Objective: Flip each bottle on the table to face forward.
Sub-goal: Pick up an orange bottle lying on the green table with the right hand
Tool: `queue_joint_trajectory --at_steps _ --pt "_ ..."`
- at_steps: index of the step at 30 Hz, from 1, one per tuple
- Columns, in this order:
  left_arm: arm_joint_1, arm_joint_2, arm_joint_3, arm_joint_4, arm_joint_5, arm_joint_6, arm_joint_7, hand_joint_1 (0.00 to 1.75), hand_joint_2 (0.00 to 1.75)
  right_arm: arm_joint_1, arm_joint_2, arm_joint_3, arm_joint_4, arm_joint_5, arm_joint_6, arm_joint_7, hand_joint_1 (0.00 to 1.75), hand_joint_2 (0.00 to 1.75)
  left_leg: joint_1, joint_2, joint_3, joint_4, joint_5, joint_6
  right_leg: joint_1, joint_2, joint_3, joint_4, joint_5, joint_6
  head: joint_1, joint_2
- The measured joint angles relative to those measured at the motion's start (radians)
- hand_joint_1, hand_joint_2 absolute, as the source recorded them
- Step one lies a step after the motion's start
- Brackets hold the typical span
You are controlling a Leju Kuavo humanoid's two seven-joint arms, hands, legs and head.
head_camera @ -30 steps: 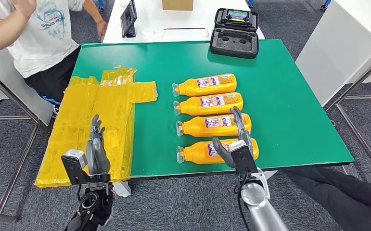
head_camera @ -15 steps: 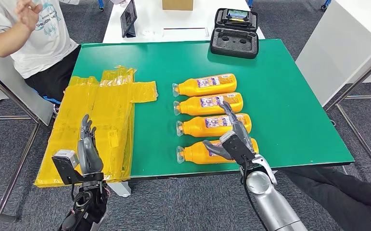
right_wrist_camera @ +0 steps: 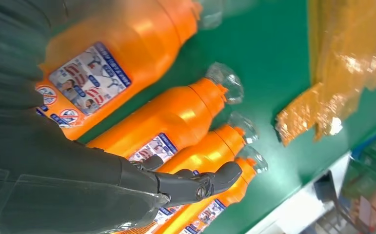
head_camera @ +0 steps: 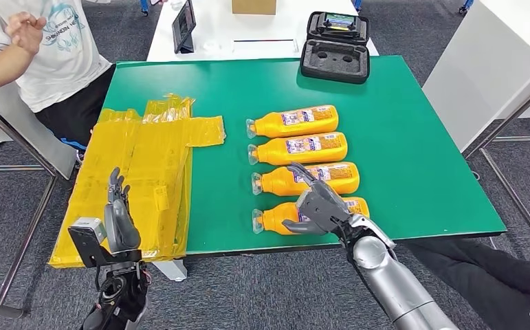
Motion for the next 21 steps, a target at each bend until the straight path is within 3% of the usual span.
queue_joint_trajectory --at_steps 7,21 --pt "0.010 0.000 0.011 -0.014 -0.028 -0.001 0.011 0.00 0.00 -0.034 -0.018 0.042 0.006 0.063 0.045 0.041 0.00 1.75 0.000 0.000 0.000 0.000 0.000 0.000 0.000 0.000 0.000 0.000 0.000 0.000 0.000 0.000" --pt "0.041 0.000 0.034 -0.030 -0.023 0.023 0.016 0.00 0.00 -0.049 -0.104 0.061 -0.004 0.148 0.102 0.072 0.00 1.75 0.000 0.000 0.000 0.000 0.000 0.001 0.000 0.000 0.000 0.000 0.000 0.000 0.000 0.000"
